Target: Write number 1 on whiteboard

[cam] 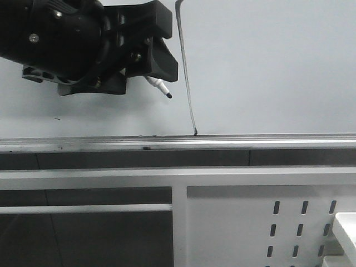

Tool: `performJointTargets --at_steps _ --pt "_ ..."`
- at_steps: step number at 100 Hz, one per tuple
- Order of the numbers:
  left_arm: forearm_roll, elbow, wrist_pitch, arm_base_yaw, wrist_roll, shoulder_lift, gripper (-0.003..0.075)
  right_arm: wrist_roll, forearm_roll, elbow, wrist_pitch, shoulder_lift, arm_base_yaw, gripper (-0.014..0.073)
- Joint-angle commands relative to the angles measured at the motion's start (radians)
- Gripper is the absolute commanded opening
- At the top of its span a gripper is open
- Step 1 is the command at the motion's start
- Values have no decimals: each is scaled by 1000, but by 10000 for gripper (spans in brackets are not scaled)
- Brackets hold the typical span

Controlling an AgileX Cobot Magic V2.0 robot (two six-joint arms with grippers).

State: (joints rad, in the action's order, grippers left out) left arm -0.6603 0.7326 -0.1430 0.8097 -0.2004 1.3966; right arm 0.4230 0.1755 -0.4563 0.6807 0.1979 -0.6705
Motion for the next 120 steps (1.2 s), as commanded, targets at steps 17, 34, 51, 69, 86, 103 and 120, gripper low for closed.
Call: performJointTargets --at_steps 17,34,51,69,86,103,120 --pt "-1 34 -58 -10 -3 -41 510 1 16 -23 -83 11 4 -48" --pt "-2 32 -17 -10 -3 -41 510 1 16 -23 -83 11 4 -48" --pt "-18 6 -12 -10 -3 -41 510 1 16 -23 -83 11 4 -48" --pt "-24 -34 -29 -10 -3 -50 510 1 16 -23 -83 11 4 -48" --pt "-24 -36 -49 -10 -3 -108 490 1 16 -23 -83 11 4 -48" --pt "-19 -73 -63 -10 -41 -225 377 1 8 -23 -91 11 4 -48" --pt "-27 -195 -83 -10 -54 -410 305 1 6 -23 -99 11 4 -48"
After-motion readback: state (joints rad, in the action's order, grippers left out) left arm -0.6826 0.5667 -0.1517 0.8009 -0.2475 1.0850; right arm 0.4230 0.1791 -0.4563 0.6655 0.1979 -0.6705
